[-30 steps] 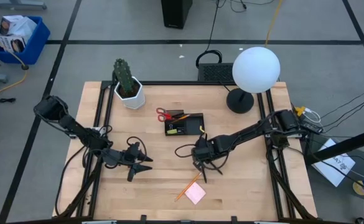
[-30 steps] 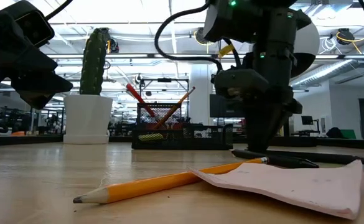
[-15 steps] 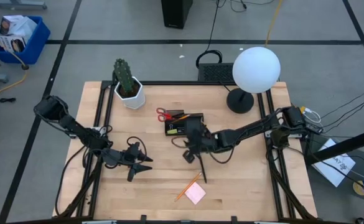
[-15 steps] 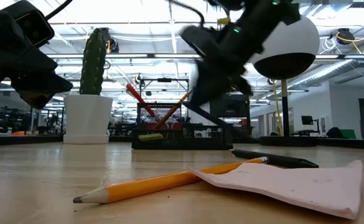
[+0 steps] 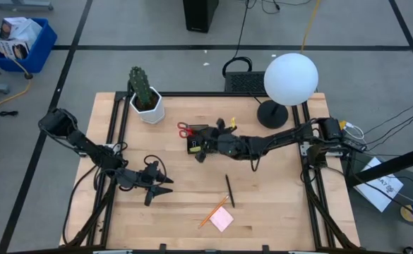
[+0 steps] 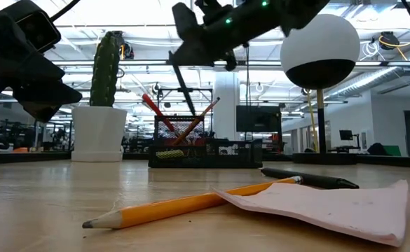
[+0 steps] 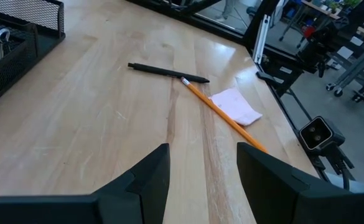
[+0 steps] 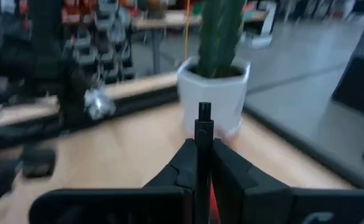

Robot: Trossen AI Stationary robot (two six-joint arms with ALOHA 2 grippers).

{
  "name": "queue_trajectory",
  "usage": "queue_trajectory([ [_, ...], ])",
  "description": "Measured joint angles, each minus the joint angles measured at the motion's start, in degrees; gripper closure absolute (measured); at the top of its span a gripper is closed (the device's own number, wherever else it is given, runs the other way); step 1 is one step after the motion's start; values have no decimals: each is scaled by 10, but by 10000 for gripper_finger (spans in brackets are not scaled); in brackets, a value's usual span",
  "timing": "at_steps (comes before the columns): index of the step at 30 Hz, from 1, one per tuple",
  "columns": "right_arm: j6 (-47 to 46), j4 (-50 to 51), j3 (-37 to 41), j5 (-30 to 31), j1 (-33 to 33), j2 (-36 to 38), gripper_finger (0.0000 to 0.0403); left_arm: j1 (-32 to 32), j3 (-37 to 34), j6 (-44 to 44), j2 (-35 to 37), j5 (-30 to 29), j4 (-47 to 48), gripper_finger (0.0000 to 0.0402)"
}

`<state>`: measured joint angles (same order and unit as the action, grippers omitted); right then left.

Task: Pick and place office supplies into organizer
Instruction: Put the right black pen into the top left of the desk organizer

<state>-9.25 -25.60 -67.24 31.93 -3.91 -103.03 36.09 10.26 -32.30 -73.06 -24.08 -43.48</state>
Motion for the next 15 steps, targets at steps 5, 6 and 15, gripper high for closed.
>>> queue_trajectory([
  [5, 66, -114, -1, 27, 26, -23, 385, 0, 0, 0, 0, -4, 0, 213],
  [6, 79, -120, -1, 34, 31, -28, 385, 0, 0, 0, 0, -4, 0, 213],
  [15, 112, -232, -1, 26, 66, -92, 385, 0, 0, 2, 0, -4, 3, 213],
])
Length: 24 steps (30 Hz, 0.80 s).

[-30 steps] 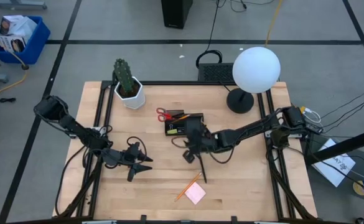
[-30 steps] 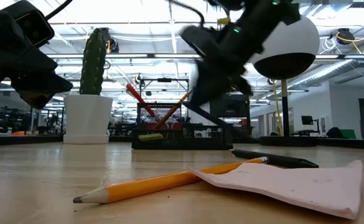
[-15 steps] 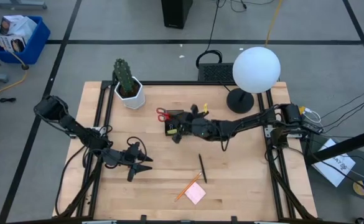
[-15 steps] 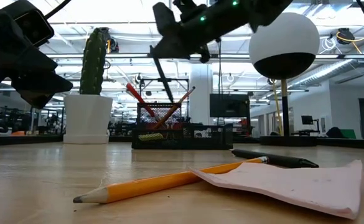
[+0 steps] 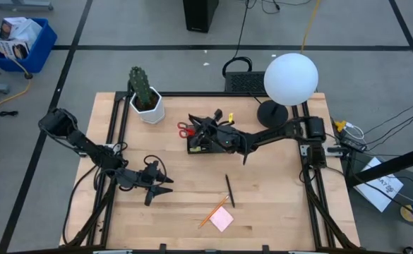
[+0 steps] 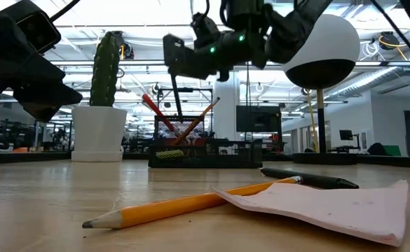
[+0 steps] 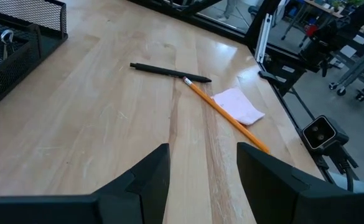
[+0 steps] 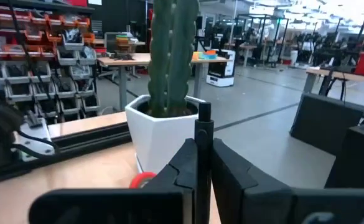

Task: Pick and place office supplies into organizer
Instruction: Put the right black pen into the top left of the desk organizer, then put the black pen into the top left of the desk organizer

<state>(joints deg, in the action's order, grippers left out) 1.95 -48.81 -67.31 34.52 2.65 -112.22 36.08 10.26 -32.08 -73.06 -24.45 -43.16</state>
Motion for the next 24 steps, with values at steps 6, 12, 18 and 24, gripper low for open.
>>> queue_trajectory([
  [6, 21, -39, 0, -2, 1, -44, 385, 0, 0, 0, 0, 0, 1, 213],
  [12, 15, -38, 0, 0, -1, -83, 385, 0, 0, -1, 0, 0, 1, 213],
  [18, -1, -32, 0, -1, -2, -106, 379, 0, 0, -1, 0, 0, 1, 213],
  [24, 2, -32, 0, -4, -7, -105, 320, 0, 0, -1, 0, 0, 1, 213],
])
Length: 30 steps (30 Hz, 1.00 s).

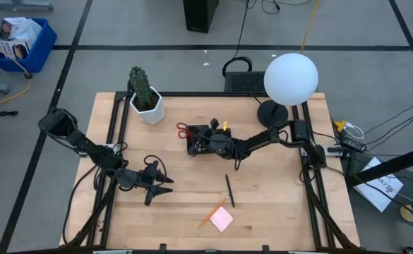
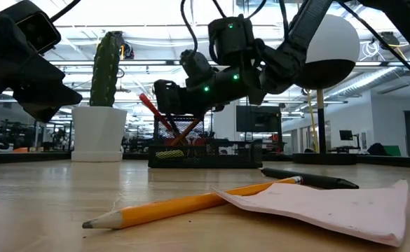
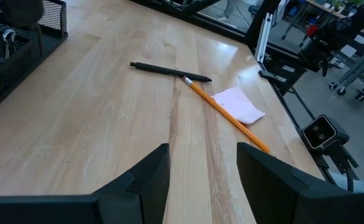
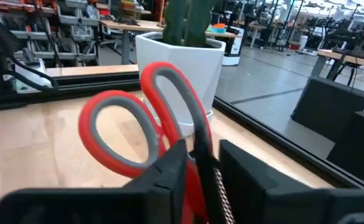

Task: Pick and place office supplies into organizer
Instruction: Put the black pen into the top left of the desk organizer

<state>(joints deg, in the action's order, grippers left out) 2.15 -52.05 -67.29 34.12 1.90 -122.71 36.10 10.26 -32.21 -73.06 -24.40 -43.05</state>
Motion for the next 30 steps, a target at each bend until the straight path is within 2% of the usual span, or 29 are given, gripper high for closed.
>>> queue_trajectory([
  [9, 33, 15, 0, 23, -21, 42, 232, 0, 0, 0, 0, 1, 0, 213],
  [12, 26, 61, 0, 21, -47, 87, 223, 0, 0, 0, 0, 6, 0, 213],
  [14, 3, 133, -1, 20, -72, 127, 223, 0, 0, 0, 0, 6, 1, 213],
  [17, -90, 278, -1, 19, -109, 182, 232, 0, 0, 0, 0, 6, 8, 213],
  [21, -286, 525, -18, 1, -143, 243, 248, 0, 0, 0, 0, 2, 9, 213],
  [24, -417, 681, -43, -21, -159, 260, 258, 0, 0, 0, 0, -8, 5, 213],
  [28, -501, 782, -56, -82, -164, 259, 267, -1, 0, 5, 0, -11, -5, 213],
  [30, -548, 813, -57, -137, -156, 259, 268, -1, 0, 6, 0, -11, -6, 213],
])
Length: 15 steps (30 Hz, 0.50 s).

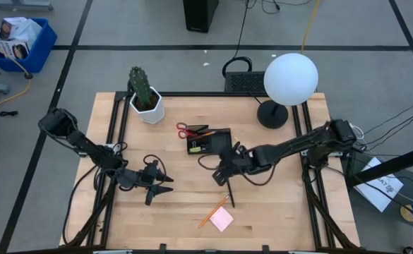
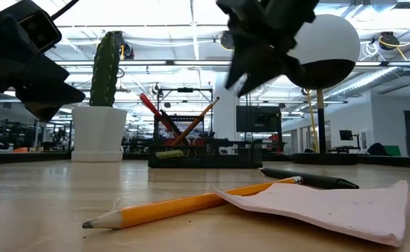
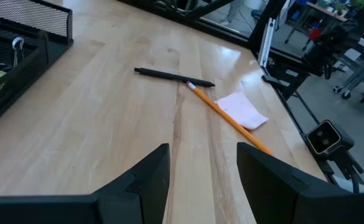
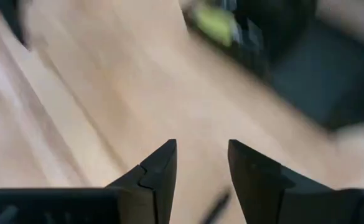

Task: Pick and place office supplies into organizer
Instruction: Put the black pen into the top left of the desk organizer

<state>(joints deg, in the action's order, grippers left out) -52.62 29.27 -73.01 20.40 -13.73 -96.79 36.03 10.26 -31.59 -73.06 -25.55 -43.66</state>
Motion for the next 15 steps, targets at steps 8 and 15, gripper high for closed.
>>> queue_trajectory([
  [8, -87, 109, 0, -149, 36, -29, 269, 0, 0, -1, 0, -2, 0, 213],
  [15, -88, 103, 0, -220, 36, -99, 269, 0, 0, 0, 0, -2, 0, 213],
])
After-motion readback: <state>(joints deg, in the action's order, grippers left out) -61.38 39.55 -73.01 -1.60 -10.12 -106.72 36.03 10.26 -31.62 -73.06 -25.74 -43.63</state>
